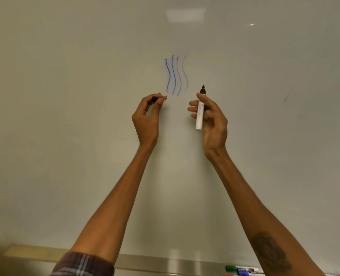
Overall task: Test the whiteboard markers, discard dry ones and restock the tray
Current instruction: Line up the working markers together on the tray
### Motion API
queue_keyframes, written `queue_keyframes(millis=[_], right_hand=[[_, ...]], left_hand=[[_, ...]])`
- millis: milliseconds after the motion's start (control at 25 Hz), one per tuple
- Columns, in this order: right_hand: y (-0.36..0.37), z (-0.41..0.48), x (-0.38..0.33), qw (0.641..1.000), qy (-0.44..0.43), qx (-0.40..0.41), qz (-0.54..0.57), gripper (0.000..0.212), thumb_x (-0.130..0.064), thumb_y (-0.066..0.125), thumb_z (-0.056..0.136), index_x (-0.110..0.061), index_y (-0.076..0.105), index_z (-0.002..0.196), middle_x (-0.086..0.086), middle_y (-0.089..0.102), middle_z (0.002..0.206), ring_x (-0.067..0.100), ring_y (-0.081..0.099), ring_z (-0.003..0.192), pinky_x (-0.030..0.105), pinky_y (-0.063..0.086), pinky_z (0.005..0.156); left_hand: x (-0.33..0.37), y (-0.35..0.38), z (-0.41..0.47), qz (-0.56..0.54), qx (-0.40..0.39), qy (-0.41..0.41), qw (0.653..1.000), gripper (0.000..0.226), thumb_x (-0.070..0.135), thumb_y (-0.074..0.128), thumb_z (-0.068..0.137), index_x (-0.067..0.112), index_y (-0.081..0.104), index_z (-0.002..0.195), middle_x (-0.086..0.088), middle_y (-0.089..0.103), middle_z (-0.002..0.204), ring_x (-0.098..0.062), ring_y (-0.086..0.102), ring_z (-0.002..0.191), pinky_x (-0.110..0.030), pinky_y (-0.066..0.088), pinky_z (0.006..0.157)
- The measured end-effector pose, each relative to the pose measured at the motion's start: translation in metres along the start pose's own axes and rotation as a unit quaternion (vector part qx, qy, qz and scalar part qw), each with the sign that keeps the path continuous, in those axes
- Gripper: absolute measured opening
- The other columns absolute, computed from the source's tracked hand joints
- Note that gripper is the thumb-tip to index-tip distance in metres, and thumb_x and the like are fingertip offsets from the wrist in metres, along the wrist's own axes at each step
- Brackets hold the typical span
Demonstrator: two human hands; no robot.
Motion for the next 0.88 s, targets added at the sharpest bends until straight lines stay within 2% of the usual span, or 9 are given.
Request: queue_keyframes(millis=[120,200,320,440,560,640,760,840,880], right_hand=[[0.0,0.013,-0.008,1.0,-0.005,-0.004,0.021,0.033,-0.007,0.043,0.101,-0.017,0.057,0.129,0.01,0.068,0.118,0.024,0.06,0.115,0.037,0.047,0.096],[0.002,0.014,-0.012,1.0,-0.015,-0.007,0.019,0.025,-0.014,0.051,0.101,-0.019,0.054,0.126,0.008,0.068,0.118,0.019,0.058,0.113,0.036,0.046,0.094],[0.002,0.019,-0.017,1.0,-0.01,0.01,0.014,0.023,-0.032,0.044,0.104,-0.017,0.055,0.117,0.012,0.07,0.113,0.02,0.06,0.102,0.036,0.046,0.087],[-0.003,0.029,-0.024,0.998,-0.034,0.049,-0.023,0.037,-0.036,0.038,0.105,-0.009,0.061,0.113,0.011,0.068,0.094,0.02,0.057,0.082,0.035,0.047,0.079],[-0.005,0.038,-0.033,0.993,-0.07,0.077,-0.062,0.032,-0.025,0.043,0.105,-0.006,0.066,0.116,0.008,0.064,0.086,0.02,0.056,0.075,0.033,0.048,0.075],[-0.004,0.044,-0.036,0.991,-0.076,0.085,-0.073,0.026,-0.015,0.049,0.101,-0.008,0.065,0.12,0.011,0.067,0.09,0.021,0.06,0.077,0.032,0.052,0.074],[0.0,0.05,-0.038,0.986,-0.093,0.094,-0.103,0.028,-0.014,0.056,0.096,-0.009,0.064,0.123,0.009,0.07,0.107,0.022,0.068,0.094,0.035,0.057,0.084],[0.007,0.054,-0.041,0.979,-0.117,0.086,-0.14,0.029,-0.018,0.059,0.095,-0.012,0.066,0.122,0.004,0.071,0.111,0.021,0.068,0.101,0.041,0.056,0.089],[0.012,0.055,-0.043,0.975,-0.13,0.081,-0.162,0.028,-0.018,0.059,0.095,-0.012,0.067,0.122,0.002,0.071,0.11,0.017,0.068,0.099,0.039,0.056,0.088]], left_hand=[[0.011,0.003,0.026,0.027,-0.009,0.066,0.997,0.019,0.018,0.062,0.098,0.004,0.07,0.107,-0.002,0.073,0.112,-0.014,0.059,0.126,-0.041,0.033,0.118],[0.013,0.009,0.041,0.047,-0.021,0.106,0.993,0.021,0.017,0.061,0.098,0.002,0.069,0.11,-0.003,0.072,0.118,-0.016,0.053,0.133,-0.042,0.021,0.124],[0.009,0.017,0.056,0.055,-0.023,0.132,0.989,0.022,0.016,0.061,0.098,0.001,0.066,0.112,-0.005,0.067,0.127,-0.017,0.043,0.14,-0.042,0.014,0.125],[-0.003,0.02,0.062,0.069,-0.015,0.148,0.986,0.023,0.016,0.062,0.097,0.002,0.066,0.114,-0.006,0.065,0.131,-0.02,0.041,0.142,-0.042,0.014,0.125],[-0.006,0.02,0.062,0.112,-0.001,0.19,0.975,0.026,0.016,0.062,0.097,0.009,0.066,0.122,-0.006,0.064,0.131,-0.025,0.04,0.142,-0.04,0.017,0.125],[-0.003,0.021,0.06,0.138,0.009,0.221,0.965,0.028,0.015,0.062,0.097,0.017,0.061,0.125,-0.008,0.066,0.129,-0.024,0.041,0.141,-0.038,0.019,0.124],[-0.005,0.023,0.059,0.166,0.017,0.25,0.954,0.022,0.013,0.062,0.097,0.005,0.068,0.117,-0.009,0.065,0.13,-0.028,0.044,0.139,-0.045,0.022,0.123],[-0.009,0.023,0.059,0.185,0.02,0.256,0.949,0.023,0.012,0.062,0.097,0.001,0.067,0.117,-0.01,0.064,0.132,-0.03,0.045,0.139,-0.049,0.024,0.122],[-0.009,0.023,0.059,0.193,0.021,0.261,0.946,0.024,0.012,0.061,0.098,0.0,0.067,0.117,-0.01,0.064,0.132,-0.03,0.045,0.139,-0.05,0.025,0.121]])
Point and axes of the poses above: each hand's wrist, its own z-axis towards the middle knuckle, its own y-axis out of the palm, x = y × z, the point moved 9 cm from there along z, towards the middle knuckle
